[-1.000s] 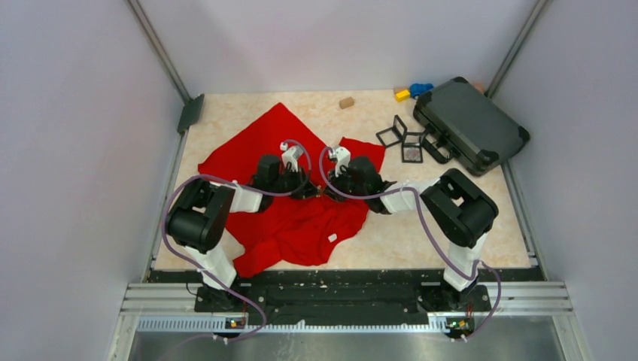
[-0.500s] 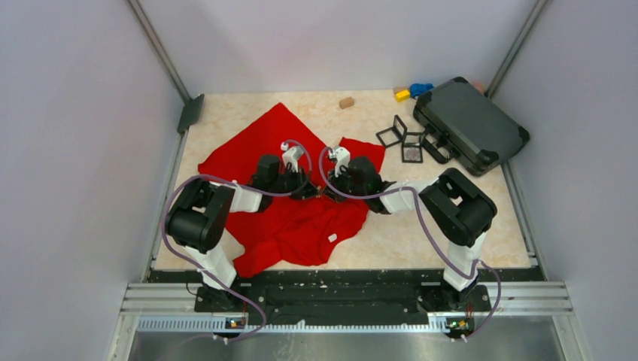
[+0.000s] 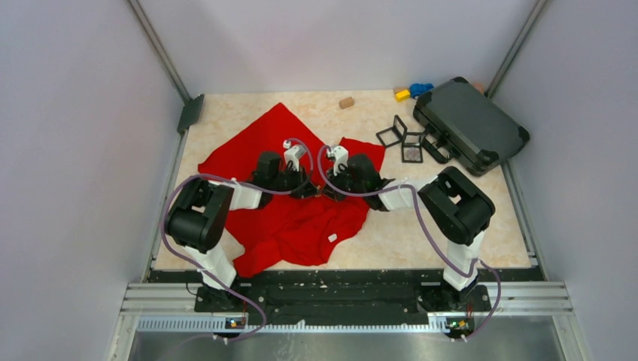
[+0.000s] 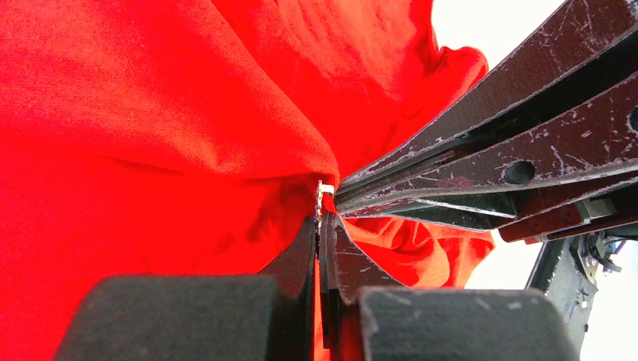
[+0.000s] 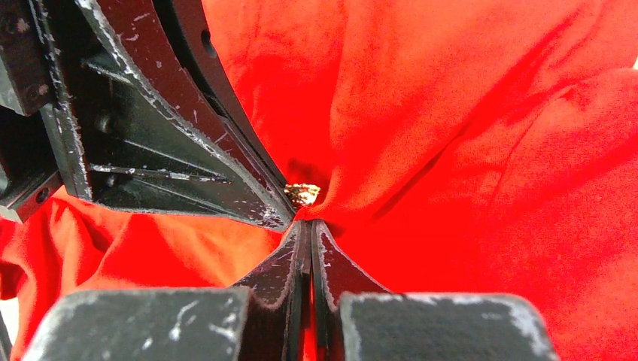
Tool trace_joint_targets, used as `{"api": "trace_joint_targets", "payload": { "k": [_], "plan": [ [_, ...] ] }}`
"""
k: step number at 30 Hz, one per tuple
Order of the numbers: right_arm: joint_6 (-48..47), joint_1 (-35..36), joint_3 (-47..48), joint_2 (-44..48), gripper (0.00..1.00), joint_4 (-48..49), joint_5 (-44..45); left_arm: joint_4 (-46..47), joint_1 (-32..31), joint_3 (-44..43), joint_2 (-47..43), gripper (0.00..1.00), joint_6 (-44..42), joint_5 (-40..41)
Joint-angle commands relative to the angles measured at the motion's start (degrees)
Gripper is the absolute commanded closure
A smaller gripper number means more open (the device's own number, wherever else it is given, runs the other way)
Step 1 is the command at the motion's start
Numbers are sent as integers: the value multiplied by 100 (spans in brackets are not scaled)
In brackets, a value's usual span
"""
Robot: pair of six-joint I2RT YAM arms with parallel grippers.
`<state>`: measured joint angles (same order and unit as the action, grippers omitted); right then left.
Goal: Pin the brooch onto the clothing
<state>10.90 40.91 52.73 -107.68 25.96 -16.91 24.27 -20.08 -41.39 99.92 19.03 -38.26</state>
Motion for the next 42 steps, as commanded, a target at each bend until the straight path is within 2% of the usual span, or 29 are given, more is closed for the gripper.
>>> {"api": "trace_joint_targets", "payload": {
  "k": [1,9,24,42],
  "plan": [
    [-132,-4,285,-75,100,323,-278,-31,-105,-291,46,100,-20,-494],
    [-85,-3,213,-62,100,326,-155,-44,-107,-329,105,100,-22,-589],
    [-89,-4,694,-369,100,-249,-46,-77,-215,-362,74,100,-227,-963],
    [297,-49,555,-192,100,-434,1337,-161,-192,-315,-10,100,-159,-452]
  ]
}}
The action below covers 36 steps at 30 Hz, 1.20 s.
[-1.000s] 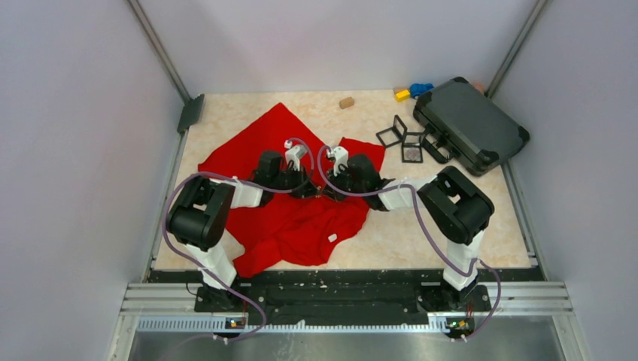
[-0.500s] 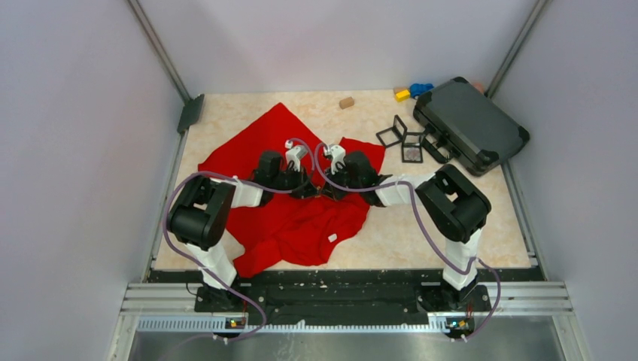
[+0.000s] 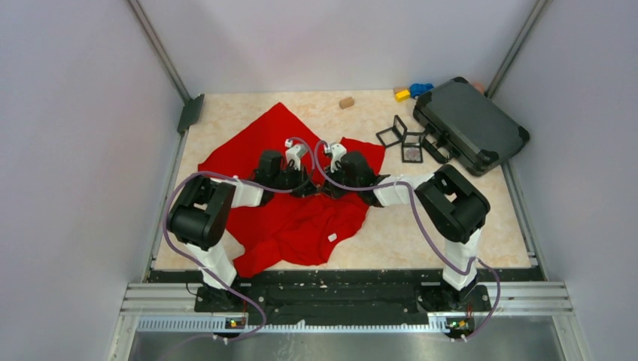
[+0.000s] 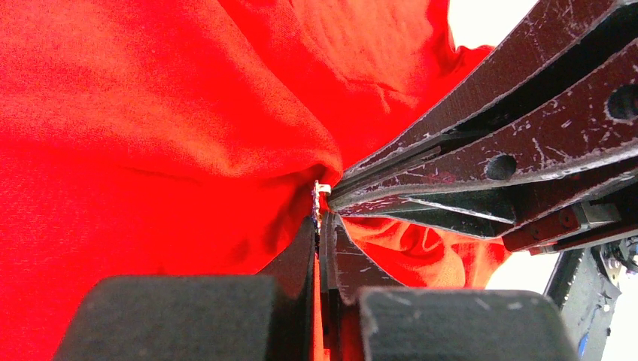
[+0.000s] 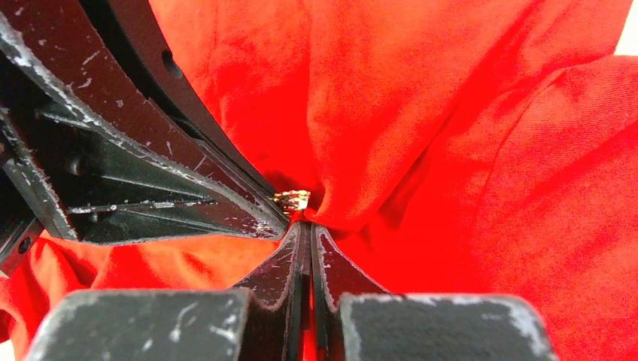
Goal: Pin the brooch onto the clothing
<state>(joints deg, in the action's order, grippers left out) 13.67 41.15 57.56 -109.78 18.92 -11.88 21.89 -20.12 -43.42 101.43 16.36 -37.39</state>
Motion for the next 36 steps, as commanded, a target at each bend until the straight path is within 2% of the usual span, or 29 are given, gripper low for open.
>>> {"api": "trace_joint_targets", "payload": {
  "k": [1,16,25,27,30,36],
  "plan": [
    [36,-84,65,18,100,266,845,108,-179,-95,-167,100,124,-528],
    [68,-140,-271,307,100,496,845,218,130,4,-134,100,479,-296],
    [-16,-142,-509,797,100,420,764,127,175,-10,-152,100,509,-183],
    [-34,-142,-562,939,96,367,772,100,192,-3,-177,99,508,-142],
    [-68,-142,-658,1182,82,252,850,100,210,40,-271,80,500,-46],
    [-171,-142,-693,1664,61,-356,1359,264,219,324,-668,32,439,382]
  ]
}}
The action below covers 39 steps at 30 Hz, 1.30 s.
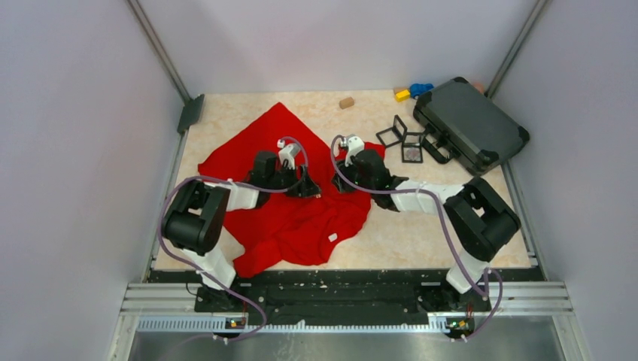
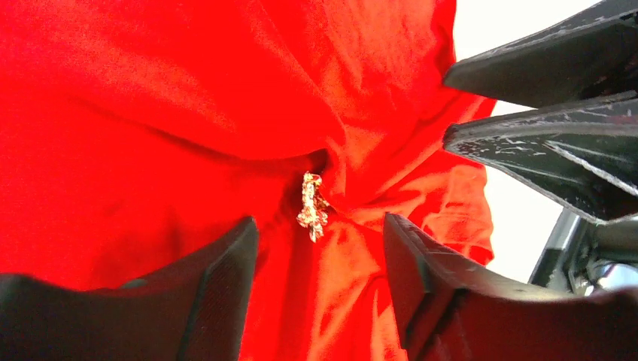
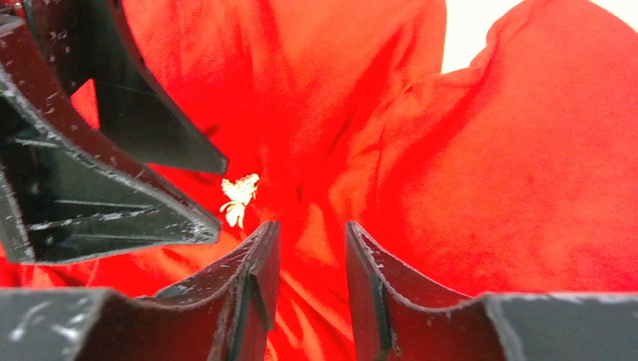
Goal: Pin the brooch onto the clothing
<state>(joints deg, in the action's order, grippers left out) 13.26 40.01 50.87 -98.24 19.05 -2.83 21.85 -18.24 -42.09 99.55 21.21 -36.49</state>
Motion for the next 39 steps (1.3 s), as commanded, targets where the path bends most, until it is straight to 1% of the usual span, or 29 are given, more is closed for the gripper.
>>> {"api": "trace_joint_targets", "payload": {
  "k": [1,5,8,10,12,15,17,19,21,25,32,36,39],
  "plan": [
    [-146,-28,27,586,59,-593,605,314,31,261,-570,27,-47,349],
    [-177,-86,146,925,53,-1381,1128,472,46,524,-922,24,-49,776],
    [-133,-239,180,1200,50,-1869,1383,649,115,744,-1203,24,51,964],
    [-143,-309,233,1357,48,-2336,1762,753,203,914,-1420,23,172,1158],
    [-200,-362,365,1455,46,-2795,2242,777,391,1088,-1679,22,365,1394],
    [-247,-515,659,1456,44,-3318,2882,656,842,1339,-2017,21,717,1798],
    [-309,-659,870,1301,44,-3623,3295,638,1105,1507,-2226,21,842,1993],
    [-402,-756,1128,1058,44,-3810,3777,654,1234,1610,-2373,21,866,2075],
    [-545,-870,1379,738,45,-3850,4207,592,1252,1618,-2471,21,828,2118],
    [-860,-1119,1918,-91,48,-3772,4699,532,1255,1624,-2545,21,785,2174],
    [-1238,-1371,2869,-1490,53,-3609,4997,420,1255,1633,-2694,21,660,2303],
    [-1292,-1518,3161,-1858,54,-3491,5023,409,1253,1625,-2717,21,654,2290],
    [-1525,-1610,3337,-2069,56,-3475,5091,409,1259,1601,-2673,22,656,2255]
  ]
}}
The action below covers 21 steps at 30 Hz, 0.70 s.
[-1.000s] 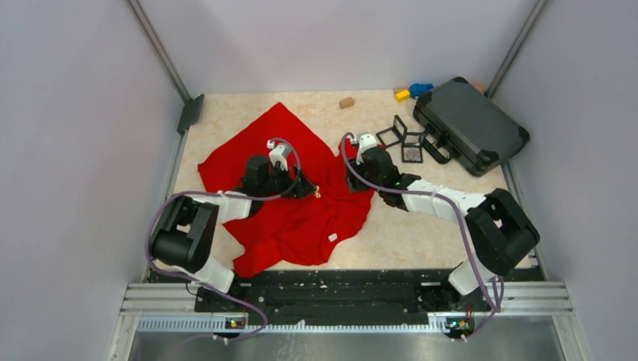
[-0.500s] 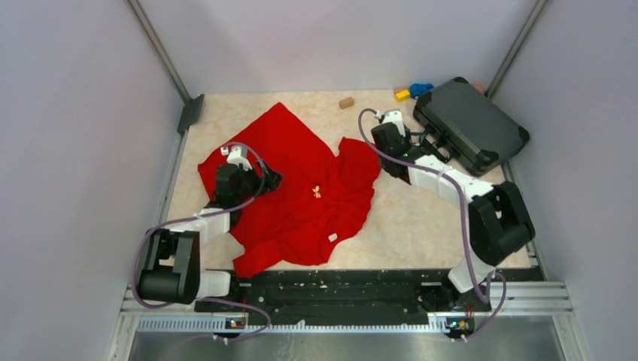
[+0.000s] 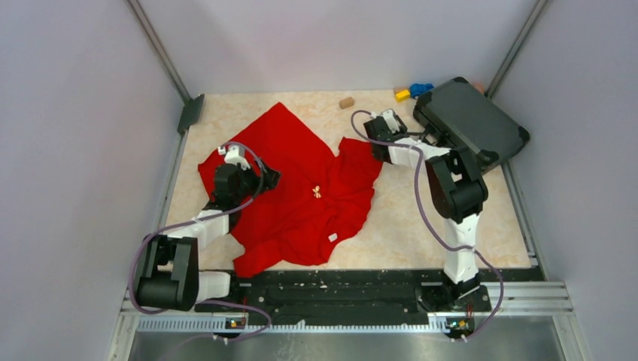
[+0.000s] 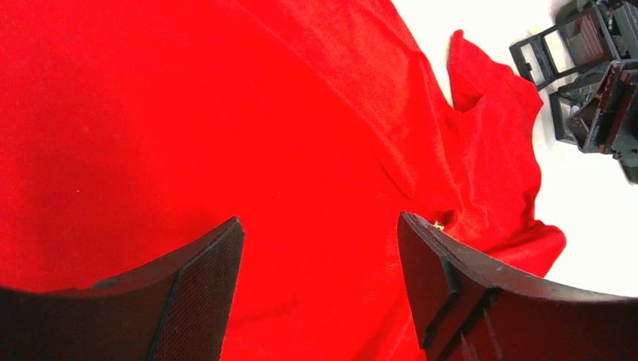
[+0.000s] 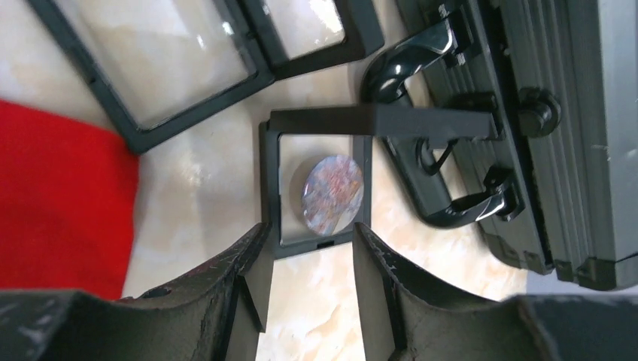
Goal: Pin the brooch onto the clothing
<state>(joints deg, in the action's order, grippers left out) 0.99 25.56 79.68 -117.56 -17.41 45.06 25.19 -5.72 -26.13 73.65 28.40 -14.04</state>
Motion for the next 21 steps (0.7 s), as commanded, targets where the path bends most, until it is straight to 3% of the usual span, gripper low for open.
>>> {"api": "trace_joint_targets", "payload": {
  "k": [1,21],
  "plan": [
    [-333,-191,493,-188,57,186,315,76,2,3,-60,22,-59,-2],
    [-320,-328,571,-487,64,259,41,144,7,-68,192,23,-10,-155]
  ]
}}
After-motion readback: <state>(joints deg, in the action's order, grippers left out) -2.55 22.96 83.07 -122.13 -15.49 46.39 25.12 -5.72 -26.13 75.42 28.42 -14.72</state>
